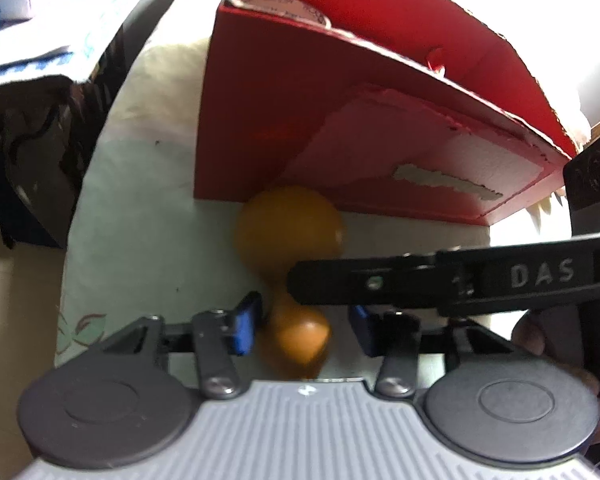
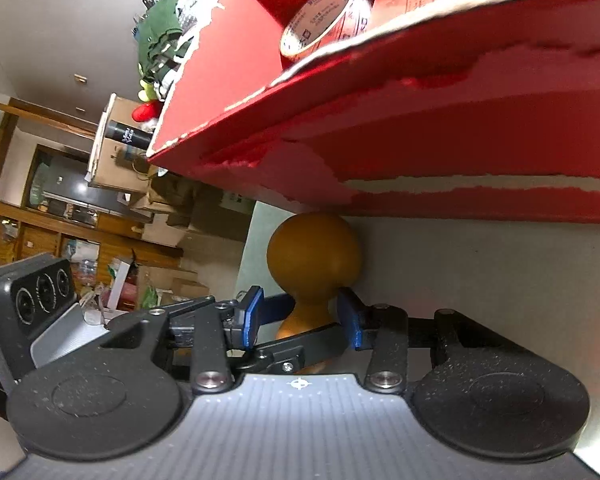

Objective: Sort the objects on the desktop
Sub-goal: 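Reach the right gripper down beside the red box toward the wooden gourd, then grasp the brown wooden gourd figure by its neck with the right gripper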

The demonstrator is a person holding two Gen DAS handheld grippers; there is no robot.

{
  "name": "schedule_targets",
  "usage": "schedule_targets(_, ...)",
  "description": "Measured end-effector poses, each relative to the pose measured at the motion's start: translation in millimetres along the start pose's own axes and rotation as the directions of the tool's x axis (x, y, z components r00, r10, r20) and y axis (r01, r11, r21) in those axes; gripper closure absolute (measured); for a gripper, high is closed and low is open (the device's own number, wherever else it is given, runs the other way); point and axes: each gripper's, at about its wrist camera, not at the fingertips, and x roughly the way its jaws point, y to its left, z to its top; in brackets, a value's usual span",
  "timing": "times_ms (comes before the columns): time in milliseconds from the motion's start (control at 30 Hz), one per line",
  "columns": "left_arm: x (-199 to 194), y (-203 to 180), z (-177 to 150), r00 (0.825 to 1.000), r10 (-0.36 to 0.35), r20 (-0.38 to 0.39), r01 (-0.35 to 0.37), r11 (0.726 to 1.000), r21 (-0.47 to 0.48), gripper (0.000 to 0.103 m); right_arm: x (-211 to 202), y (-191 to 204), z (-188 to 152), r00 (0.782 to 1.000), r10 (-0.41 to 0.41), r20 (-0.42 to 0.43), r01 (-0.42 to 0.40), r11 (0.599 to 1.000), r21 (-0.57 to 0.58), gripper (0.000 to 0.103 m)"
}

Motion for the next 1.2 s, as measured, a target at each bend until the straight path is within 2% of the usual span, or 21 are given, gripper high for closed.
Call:
schedule_targets(133, 1, 5, 0, 1.0, -0.007, 0.0, 0.007, 1.0, 0.004, 0.057, 5, 1, 0, 1.0, -0.021, 0.002, 0.021, 1.0, -0.005, 0.059)
schedule_targets(533, 2, 5, 2, 1.0, -0.023, -0.009, 0.023, 0.997, 0.07, 0.057, 7, -6, 0, 1.0, -0.013, -0.002, 0.013, 1.0, 0.0, 0.059)
schedule_targets(700, 0, 3, 2, 1.0, -0.009, 0.0, 0.009, 0.993, 0.121, 0.057, 11, -1, 4, 1.0, -0.021, -0.006, 0.021, 1.0, -0.015, 0.064)
schedule_targets(800, 0, -4, 1, 1.0, -0.008, -0.003, 0.008, 0.986, 0.167, 0.058, 7, -4, 5, 1.0, -0.022, -0.009, 0.022, 1.0, -0.022, 0.074)
schedule_targets(967, 4, -5, 3, 0.999, -0.037, -0.033, 0.042, 0.984, 0.175, 0.059, -2, -15, 4, 1.0, -0.009, -0.015, 0.009, 1.0, 0.0, 0.074)
schedule_targets(1067, 7, -12, 1, 1.0, -0.002, -0.026, 0.007, 0.983, 0.185, 0.059, -2, -17, 6, 0.999, -0.015, -0.031, 0.015, 1.0, -0.019, 0.07)
schedule_targets(1200, 5, -28, -2, 1.0, 0.015, -0.021, -0.012, 0.987, 0.163, 0.059, -1, -20, 11, 0.999, 0.001, -0.05, -0.002, 1.0, -0.02, 0.073)
